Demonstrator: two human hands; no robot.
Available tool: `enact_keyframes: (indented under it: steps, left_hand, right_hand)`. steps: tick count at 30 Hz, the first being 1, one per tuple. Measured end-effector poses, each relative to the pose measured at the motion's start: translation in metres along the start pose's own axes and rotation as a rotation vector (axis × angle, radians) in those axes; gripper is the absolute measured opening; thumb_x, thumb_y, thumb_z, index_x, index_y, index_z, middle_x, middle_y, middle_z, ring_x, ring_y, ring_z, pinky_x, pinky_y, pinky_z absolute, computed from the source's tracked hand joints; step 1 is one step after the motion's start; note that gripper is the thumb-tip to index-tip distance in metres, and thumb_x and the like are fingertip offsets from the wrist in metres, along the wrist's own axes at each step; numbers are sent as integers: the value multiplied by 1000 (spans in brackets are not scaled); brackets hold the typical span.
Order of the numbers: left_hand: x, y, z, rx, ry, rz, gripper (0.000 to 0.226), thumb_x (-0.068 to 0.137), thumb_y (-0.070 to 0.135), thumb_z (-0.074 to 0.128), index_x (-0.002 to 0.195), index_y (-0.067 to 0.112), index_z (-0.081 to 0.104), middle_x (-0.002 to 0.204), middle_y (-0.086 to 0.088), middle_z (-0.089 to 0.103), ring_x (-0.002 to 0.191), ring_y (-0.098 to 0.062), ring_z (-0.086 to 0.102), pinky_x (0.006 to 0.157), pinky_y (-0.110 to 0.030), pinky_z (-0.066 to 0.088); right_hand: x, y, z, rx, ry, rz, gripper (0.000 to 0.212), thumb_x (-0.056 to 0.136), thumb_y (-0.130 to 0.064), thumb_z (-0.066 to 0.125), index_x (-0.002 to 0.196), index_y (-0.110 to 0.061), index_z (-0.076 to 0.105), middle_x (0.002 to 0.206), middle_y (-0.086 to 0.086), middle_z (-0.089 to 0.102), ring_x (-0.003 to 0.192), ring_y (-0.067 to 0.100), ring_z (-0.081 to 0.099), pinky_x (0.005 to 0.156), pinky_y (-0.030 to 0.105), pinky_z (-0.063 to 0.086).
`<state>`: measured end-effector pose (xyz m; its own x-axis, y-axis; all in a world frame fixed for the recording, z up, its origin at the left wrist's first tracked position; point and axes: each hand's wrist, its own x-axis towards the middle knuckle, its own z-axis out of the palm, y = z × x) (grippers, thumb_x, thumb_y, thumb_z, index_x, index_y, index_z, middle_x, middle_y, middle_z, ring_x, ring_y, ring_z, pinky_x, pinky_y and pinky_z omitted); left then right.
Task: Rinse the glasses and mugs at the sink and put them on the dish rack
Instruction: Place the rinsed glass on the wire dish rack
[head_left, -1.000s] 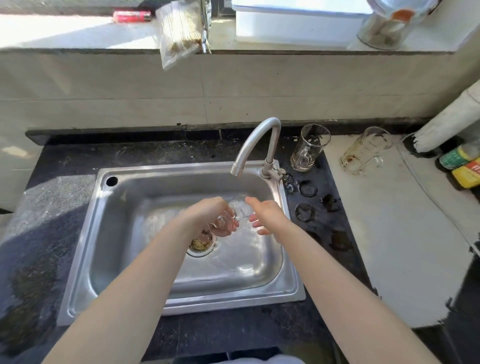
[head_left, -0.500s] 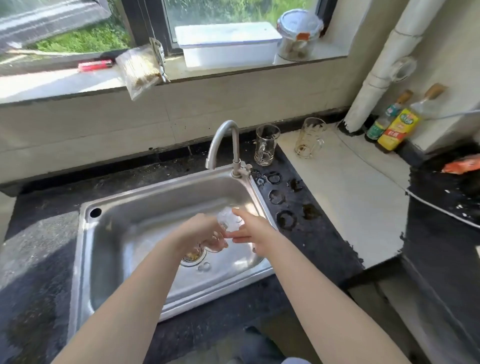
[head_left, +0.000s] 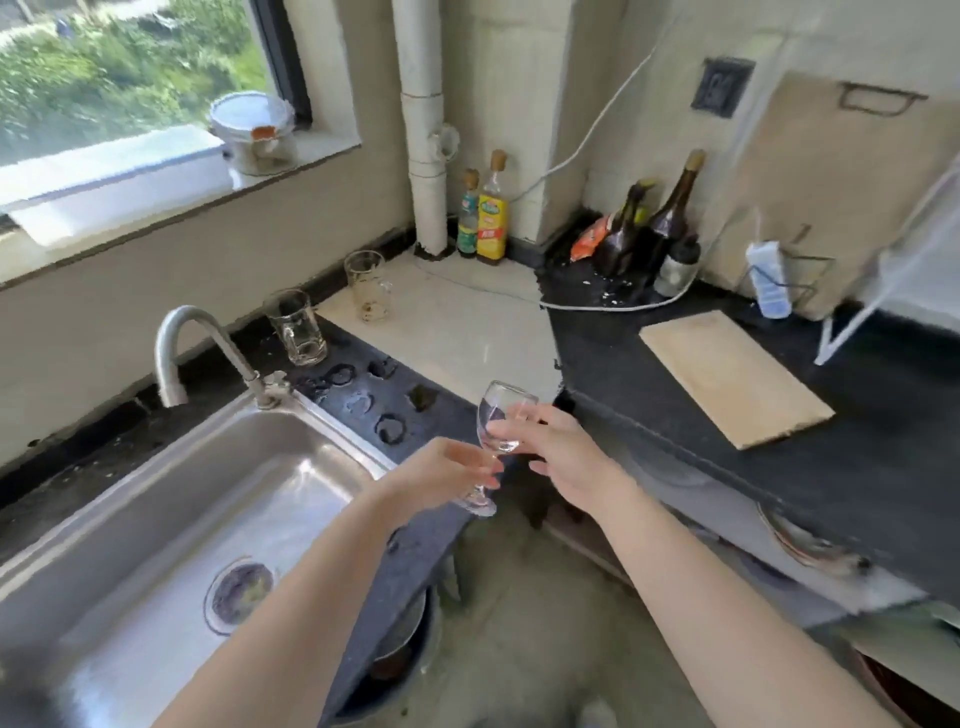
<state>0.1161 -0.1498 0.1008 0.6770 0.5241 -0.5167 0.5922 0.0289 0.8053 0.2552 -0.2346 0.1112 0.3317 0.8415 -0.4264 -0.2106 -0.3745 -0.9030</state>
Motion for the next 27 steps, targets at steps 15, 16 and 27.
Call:
enact_keyframes:
  steps: [15, 16, 27]
  left_hand:
    - [129, 182, 355, 455, -231, 464, 40, 90, 4, 49, 128, 15, 58, 131, -4, 59, 118, -21, 57, 100, -29, 43]
    - [132, 193, 385, 454, -248, 478, 40, 90, 5, 49, 127, 16, 59, 131, -3, 59, 115, -21, 58, 99, -29, 44]
    - [156, 300, 621, 426, -638, 613, 29, 81, 21, 74, 108, 22, 64, 95, 8, 69, 86, -4, 64, 82, -23, 51]
  right_hand:
    - [-169, 39, -375, 81, 737, -149, 49, 69, -7, 82, 110, -14, 56, 93, 3, 67, 86, 14, 65, 86, 29, 50]
    - [-182, 44, -399, 84, 766, -140, 50, 68, -8, 82, 110, -14, 55, 96, 4, 67, 88, 15, 65, 86, 29, 51]
    - [-283, 82, -626, 356, 1070, -95, 48, 71, -36, 78, 113, -19, 62, 110, -1, 68, 101, 16, 66, 78, 29, 43]
